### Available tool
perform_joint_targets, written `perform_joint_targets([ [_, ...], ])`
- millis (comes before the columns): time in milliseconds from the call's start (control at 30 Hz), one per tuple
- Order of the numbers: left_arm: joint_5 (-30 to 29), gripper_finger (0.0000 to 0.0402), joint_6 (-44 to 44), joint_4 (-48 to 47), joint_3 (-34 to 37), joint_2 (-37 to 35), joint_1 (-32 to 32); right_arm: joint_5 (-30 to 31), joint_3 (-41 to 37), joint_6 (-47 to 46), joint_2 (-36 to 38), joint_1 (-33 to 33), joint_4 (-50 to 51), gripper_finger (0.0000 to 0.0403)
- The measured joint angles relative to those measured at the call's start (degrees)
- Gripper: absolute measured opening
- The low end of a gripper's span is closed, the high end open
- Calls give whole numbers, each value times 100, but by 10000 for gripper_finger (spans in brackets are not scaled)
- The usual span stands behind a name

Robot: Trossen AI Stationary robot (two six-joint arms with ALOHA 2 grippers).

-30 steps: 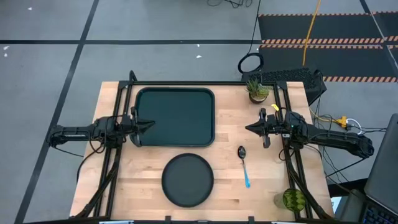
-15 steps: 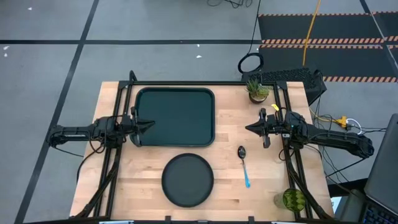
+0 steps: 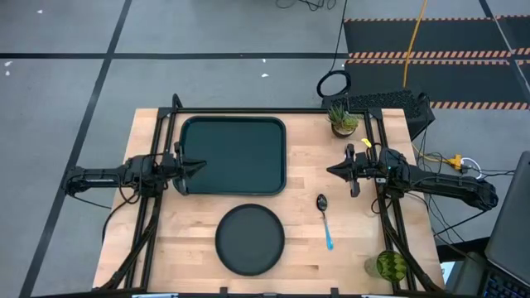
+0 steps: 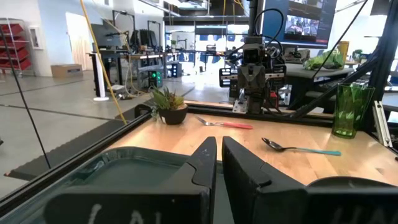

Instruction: Pick and place plate/cup/fork/spoon on tray

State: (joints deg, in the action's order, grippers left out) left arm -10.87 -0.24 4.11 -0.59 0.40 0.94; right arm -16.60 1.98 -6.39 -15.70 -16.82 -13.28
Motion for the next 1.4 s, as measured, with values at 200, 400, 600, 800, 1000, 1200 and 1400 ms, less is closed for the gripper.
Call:
perform_joint_targets([
  [200, 0, 31, -99, 354, -1, 2, 1, -1, 0, 1, -2, -1, 0, 0],
  [400, 0, 31, -452, 804, -1, 2, 1, -2, -1, 1, -2, 0, 0, 0],
  [600, 76, 31, -1277, 1073, -1, 2, 0, -2, -2, 2, -2, -2, -18, 0],
  [800, 81, 31, -1851, 1079, -3, 0, 0, -2, 0, -590, -2, 0, -20, 0],
  [1000, 517, 31, -2168, 1077, -3, 2, -3, -2, 0, -1184, -2, 0, -19, 0],
  [1200, 301, 31, -2388, 1374, -3, 2, 0, 7, 0, -1154, 0, -2, -18, 0],
  [1400, -76, 31, -2861, 79, -586, 447, 12, 13, -1, -1121, 0, -1, -18, 0],
])
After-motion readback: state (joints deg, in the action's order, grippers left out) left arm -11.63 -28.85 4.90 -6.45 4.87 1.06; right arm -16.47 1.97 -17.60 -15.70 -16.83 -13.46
